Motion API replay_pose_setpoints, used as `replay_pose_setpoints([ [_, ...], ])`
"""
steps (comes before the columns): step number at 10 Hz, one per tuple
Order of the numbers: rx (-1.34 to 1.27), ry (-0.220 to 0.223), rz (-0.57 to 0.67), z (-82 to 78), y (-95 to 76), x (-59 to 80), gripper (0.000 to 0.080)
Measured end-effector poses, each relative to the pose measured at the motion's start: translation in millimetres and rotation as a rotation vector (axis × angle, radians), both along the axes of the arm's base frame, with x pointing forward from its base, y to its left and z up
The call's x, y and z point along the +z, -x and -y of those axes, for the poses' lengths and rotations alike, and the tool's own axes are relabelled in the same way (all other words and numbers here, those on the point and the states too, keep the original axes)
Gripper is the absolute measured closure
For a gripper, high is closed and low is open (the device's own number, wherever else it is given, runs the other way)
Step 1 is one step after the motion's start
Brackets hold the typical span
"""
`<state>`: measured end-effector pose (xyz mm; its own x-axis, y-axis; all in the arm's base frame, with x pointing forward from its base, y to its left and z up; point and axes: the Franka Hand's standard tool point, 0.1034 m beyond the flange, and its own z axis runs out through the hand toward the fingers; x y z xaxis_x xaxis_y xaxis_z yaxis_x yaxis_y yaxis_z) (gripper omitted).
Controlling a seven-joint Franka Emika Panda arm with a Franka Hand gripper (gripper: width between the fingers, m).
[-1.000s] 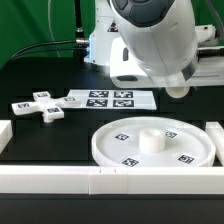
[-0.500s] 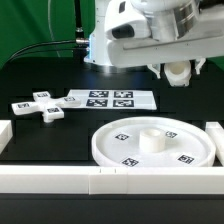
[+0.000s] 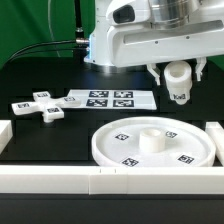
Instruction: Assemble round table
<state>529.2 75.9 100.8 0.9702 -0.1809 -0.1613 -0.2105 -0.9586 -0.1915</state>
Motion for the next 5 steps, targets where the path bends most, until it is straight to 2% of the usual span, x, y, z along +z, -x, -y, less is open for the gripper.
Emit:
replay_pose_setpoints([
  [2, 0.085, 0.042, 0.131, 10.8, -10.0, 5.4, 0.0390],
  [4, 0.067, 0.070, 0.266, 11.1, -21.5, 12.8, 0.0390],
  [5, 0.059, 0.090, 0.336, 13.0, -22.0, 10.4, 0.0390],
])
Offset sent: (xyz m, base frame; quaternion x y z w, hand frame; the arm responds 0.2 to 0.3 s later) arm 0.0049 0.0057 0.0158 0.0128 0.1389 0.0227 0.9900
